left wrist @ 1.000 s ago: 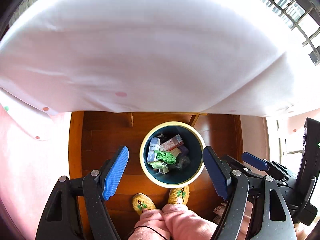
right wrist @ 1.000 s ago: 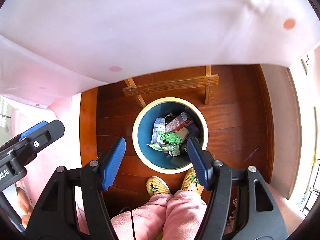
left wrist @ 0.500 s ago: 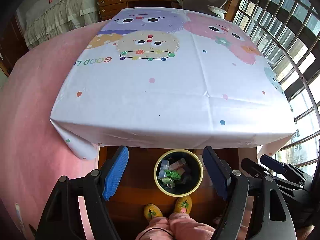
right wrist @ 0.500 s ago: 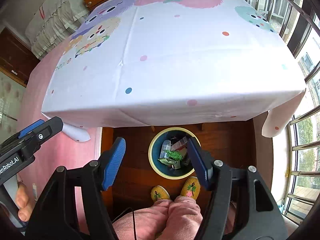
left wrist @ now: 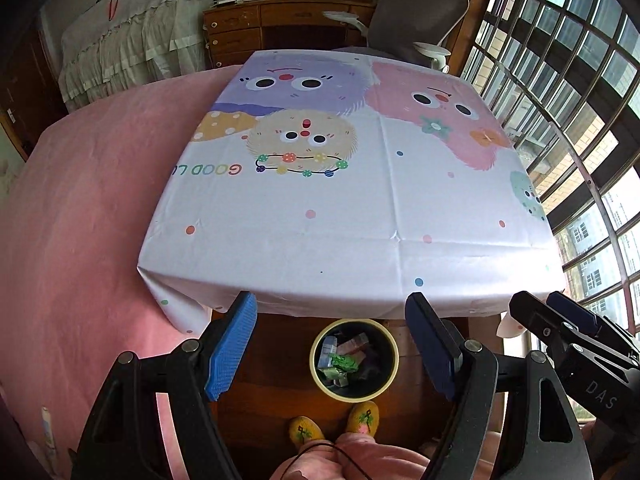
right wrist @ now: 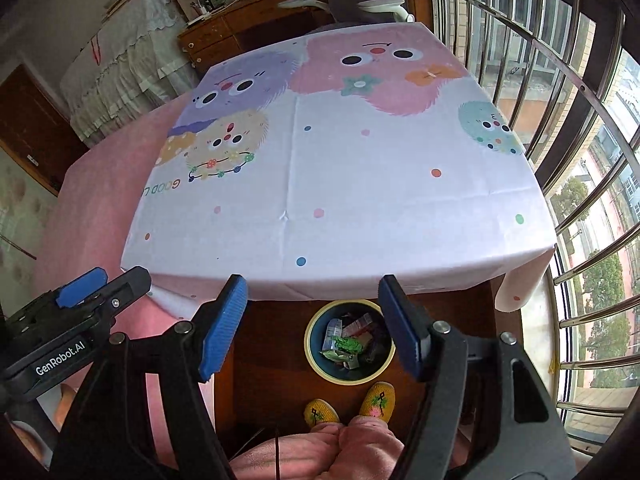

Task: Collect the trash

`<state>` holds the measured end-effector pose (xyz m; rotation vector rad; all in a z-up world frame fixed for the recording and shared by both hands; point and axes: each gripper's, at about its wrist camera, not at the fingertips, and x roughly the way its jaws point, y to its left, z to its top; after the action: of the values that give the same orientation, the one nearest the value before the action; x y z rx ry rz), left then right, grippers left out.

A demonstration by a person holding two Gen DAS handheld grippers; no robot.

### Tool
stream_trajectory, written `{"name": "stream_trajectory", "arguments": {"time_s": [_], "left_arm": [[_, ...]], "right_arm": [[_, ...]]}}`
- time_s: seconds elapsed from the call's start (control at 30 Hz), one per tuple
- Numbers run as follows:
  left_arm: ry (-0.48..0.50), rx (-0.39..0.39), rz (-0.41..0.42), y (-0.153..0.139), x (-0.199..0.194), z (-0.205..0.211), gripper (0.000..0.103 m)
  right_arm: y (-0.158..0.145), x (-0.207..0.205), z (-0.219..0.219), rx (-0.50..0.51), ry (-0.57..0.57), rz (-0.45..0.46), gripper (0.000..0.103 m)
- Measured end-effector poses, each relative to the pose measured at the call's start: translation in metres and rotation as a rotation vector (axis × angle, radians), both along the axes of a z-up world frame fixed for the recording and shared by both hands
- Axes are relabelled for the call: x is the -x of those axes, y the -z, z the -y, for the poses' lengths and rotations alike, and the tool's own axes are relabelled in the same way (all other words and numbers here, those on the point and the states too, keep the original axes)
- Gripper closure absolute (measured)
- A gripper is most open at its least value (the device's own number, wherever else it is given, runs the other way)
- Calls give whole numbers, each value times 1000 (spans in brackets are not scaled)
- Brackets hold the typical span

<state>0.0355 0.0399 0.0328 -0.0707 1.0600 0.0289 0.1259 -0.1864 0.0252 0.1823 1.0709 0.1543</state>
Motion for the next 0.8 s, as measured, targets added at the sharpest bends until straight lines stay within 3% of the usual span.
{"name": "stream_trajectory", "arguments": {"time_s": [0.8], "left_arm": [[22,-57,39,-13,1,18,25]], "right_arm": [[-12,1,-8,26,-12,46,37]]}}
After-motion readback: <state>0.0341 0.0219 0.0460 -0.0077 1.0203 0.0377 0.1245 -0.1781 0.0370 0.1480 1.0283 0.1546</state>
